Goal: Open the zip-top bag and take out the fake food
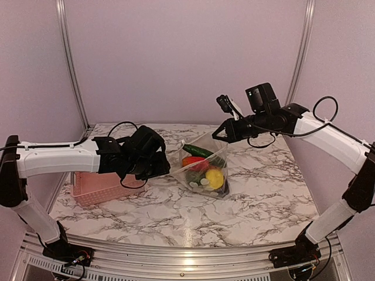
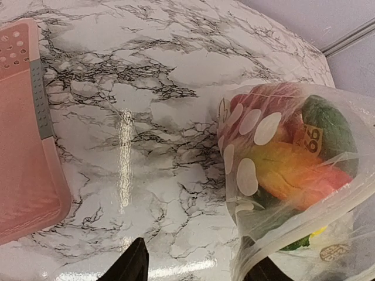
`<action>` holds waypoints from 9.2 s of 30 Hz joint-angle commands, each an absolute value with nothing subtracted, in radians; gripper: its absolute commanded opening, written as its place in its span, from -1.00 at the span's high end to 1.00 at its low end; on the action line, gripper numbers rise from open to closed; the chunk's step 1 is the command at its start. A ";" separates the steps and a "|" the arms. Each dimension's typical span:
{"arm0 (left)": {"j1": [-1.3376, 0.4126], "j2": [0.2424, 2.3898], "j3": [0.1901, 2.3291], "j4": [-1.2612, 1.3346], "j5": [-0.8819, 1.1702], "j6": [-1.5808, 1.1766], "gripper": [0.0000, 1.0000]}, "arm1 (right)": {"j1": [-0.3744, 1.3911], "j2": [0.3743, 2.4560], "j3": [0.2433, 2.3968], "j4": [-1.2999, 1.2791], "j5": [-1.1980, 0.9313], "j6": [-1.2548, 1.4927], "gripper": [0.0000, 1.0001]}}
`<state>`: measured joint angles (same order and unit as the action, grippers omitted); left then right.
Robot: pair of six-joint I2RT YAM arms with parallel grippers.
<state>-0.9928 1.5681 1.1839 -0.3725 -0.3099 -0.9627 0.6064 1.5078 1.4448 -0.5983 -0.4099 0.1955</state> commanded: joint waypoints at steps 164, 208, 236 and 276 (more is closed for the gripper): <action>-0.942 1.758 1.217 0.095 0.005 -1.300 -0.11 | 0.651 1.739 1.452 -0.375 -0.499 0.318 1.00; -0.875 1.701 1.252 0.044 0.236 -1.318 0.80 | 0.602 1.629 1.257 -0.329 -0.464 0.303 1.00; -0.813 1.515 1.220 0.144 0.581 -1.046 0.65 | 0.570 1.646 1.280 -0.276 -0.487 0.330 1.00; -0.250 1.568 1.014 -0.327 0.304 -0.798 0.60 | 0.492 1.444 1.409 -0.484 -0.127 0.411 1.00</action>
<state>-0.2550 1.5051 0.9539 -0.2607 0.3126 -0.8467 0.5049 1.4845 1.3567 -0.4709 -0.2111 0.4007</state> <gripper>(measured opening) 0.376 0.005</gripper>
